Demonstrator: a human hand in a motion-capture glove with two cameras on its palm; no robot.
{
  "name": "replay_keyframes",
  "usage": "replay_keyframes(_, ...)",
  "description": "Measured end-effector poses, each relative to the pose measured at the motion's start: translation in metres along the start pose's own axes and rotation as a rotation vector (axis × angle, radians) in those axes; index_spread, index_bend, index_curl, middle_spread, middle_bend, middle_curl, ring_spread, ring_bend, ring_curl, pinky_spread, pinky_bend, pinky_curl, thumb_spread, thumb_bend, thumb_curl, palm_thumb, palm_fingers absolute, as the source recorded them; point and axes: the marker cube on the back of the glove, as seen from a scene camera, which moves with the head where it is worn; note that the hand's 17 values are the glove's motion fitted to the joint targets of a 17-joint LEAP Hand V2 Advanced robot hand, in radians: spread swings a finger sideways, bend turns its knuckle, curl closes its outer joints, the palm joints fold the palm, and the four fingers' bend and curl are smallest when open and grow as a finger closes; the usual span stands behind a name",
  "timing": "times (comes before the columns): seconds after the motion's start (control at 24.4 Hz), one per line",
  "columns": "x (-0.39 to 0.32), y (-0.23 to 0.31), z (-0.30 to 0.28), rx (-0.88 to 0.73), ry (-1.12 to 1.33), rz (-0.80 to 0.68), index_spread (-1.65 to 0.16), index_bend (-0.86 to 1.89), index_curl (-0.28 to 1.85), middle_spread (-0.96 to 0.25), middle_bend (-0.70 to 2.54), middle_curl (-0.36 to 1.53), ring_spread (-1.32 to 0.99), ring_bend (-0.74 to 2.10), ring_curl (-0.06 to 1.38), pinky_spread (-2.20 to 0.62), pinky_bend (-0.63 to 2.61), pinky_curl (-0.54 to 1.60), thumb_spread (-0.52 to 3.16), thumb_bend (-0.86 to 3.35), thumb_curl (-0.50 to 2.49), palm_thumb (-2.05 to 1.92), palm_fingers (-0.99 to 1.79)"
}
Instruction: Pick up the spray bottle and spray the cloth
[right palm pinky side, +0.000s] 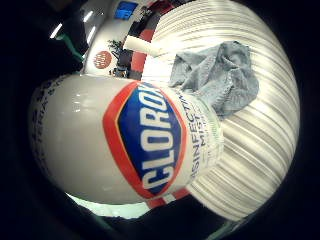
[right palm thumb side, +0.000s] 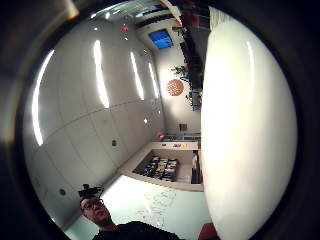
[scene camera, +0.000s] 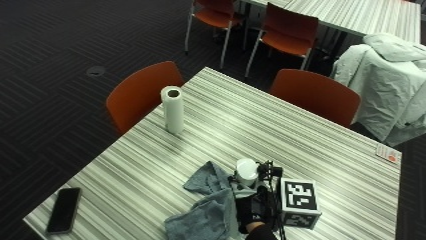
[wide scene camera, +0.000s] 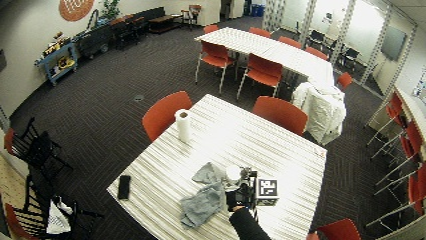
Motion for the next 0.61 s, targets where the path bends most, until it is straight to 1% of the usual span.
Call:
replay_keyframes(0.29, 0.001, 0.005, 0.003, 0.015, 0.032, -0.049, -0.15, 0.21, 0.63, 0.01, 0.37, 0.59, -0.04, 0.38, 0.53, 0.08, 0.14, 0.32, 0.45, -0.02, 0.77, 1.22, 0.88)
replay_keyframes(0.45, -0.023, 0.008, 0.027, -0.021, -0.005, -0.062, -0.15, 0.21, 0.63, 0.01, 0.37, 0.60, -0.04, 0.38, 0.53, 0.07, 0.14, 0.32, 0.44, -0.02, 0.77, 1.22, 0.87)
replay_keyframes(0.61, -0.037, -0.003, 0.052, -0.052, -0.005, -0.117, -0.15, 0.21, 0.63, 0.01, 0.37, 0.60, -0.05, 0.38, 0.53, 0.07, 0.14, 0.32, 0.44, -0.02, 0.77, 1.22, 0.87)
